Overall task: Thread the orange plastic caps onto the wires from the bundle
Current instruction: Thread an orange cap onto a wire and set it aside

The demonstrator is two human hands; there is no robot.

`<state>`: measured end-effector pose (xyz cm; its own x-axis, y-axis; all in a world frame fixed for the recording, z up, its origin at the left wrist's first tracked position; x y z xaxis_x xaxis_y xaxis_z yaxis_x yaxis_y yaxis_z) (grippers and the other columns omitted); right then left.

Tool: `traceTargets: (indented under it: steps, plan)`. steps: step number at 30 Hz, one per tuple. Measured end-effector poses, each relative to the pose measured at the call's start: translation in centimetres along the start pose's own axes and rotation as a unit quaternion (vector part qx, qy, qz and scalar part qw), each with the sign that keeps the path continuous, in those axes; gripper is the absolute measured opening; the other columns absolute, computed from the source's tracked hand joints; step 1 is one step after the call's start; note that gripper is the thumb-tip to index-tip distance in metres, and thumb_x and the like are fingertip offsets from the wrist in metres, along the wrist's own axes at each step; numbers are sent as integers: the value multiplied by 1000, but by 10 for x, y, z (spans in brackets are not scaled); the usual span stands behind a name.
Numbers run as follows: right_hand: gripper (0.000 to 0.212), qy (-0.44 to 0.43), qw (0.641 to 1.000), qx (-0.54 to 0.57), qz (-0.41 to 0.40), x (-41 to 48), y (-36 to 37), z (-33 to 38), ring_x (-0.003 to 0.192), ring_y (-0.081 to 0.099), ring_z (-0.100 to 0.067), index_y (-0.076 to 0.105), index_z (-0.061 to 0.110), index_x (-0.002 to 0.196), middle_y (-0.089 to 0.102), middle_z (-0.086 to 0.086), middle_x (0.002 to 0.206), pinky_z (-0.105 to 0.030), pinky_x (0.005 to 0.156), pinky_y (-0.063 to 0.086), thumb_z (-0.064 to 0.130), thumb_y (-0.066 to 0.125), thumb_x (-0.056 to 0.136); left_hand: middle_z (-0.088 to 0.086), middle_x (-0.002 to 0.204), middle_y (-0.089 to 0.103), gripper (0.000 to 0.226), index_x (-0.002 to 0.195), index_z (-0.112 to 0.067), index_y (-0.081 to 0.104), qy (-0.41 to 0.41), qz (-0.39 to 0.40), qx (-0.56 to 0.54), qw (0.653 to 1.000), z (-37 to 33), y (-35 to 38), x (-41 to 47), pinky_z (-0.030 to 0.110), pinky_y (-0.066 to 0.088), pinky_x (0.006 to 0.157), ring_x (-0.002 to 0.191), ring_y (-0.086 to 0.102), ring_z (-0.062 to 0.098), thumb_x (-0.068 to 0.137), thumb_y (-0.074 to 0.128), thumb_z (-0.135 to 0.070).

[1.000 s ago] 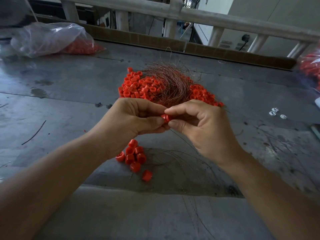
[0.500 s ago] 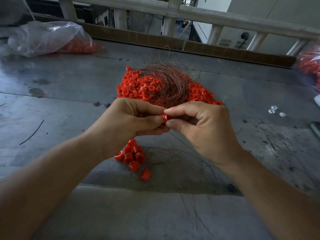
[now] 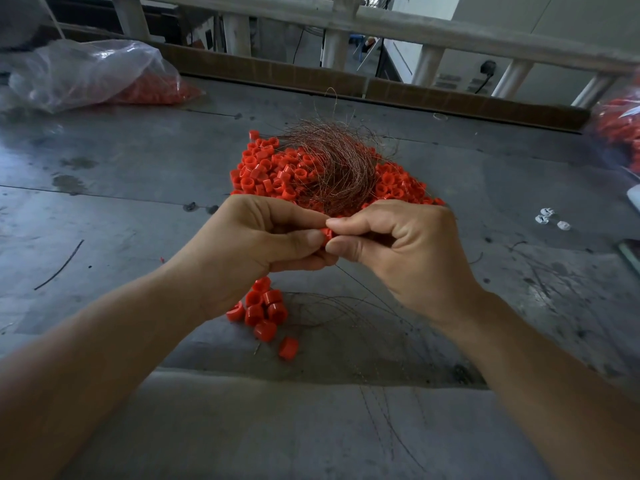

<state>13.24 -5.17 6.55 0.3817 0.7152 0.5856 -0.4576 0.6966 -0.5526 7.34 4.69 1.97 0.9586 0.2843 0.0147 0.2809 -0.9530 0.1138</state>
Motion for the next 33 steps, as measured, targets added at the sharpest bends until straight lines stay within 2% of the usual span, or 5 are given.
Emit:
traceTargets:
  steps: [7,10,13,21,33]
  plan:
    - [22,83,985,139,53,-1,7,-10,73,62,1,64,26,85,62,15,74,-12,68,49,25,70,64,11,76,72,33,92,-13,68,3,43,-4,999,-2,4,-2,19,54,59,69,70,19,59,65,-13]
    - [32,93,983,104,122,-2,14,-12,78,57,1,61,32,98,57,12,79,-13,72,47,33,64,66,11,76,72,40,102,-13,61,2,67,2,998,-2,7,-3,20,54,59,68,70,19,62,64,-12]
    - [23,65,983,60,164,-2,18,-6,78,52,4,65,25,95,52,13,82,-10,67,41,35,62,75,9,73,72,42,106,-15,58,1,83,-1,997,-2,11,-4,20,54,59,68,70,20,64,63,-13]
    - [12,32,987,-20,157,-3,19,-5,74,48,3,64,5,88,46,16,81,-10,68,41,15,62,83,6,79,72,49,112,-23,52,61,78,64,993,-9,21,-8,22,55,63,74,71,21,67,71,-24]
    - [2,15,995,-15,93,-6,15,7,70,47,4,62,7,78,46,18,78,-10,64,38,9,61,78,5,71,71,55,120,-24,46,83,74,13,994,-13,25,-13,22,55,61,67,69,16,68,62,-15]
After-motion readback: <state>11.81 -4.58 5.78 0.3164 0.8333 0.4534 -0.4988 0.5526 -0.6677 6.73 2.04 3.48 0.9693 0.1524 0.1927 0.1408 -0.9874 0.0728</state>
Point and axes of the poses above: each hand's wrist, its own x-axis towards the middle knuckle, its own y-axis out of the palm, z = x × y, the point moved 8 cm from there along x, towards the middle knuckle
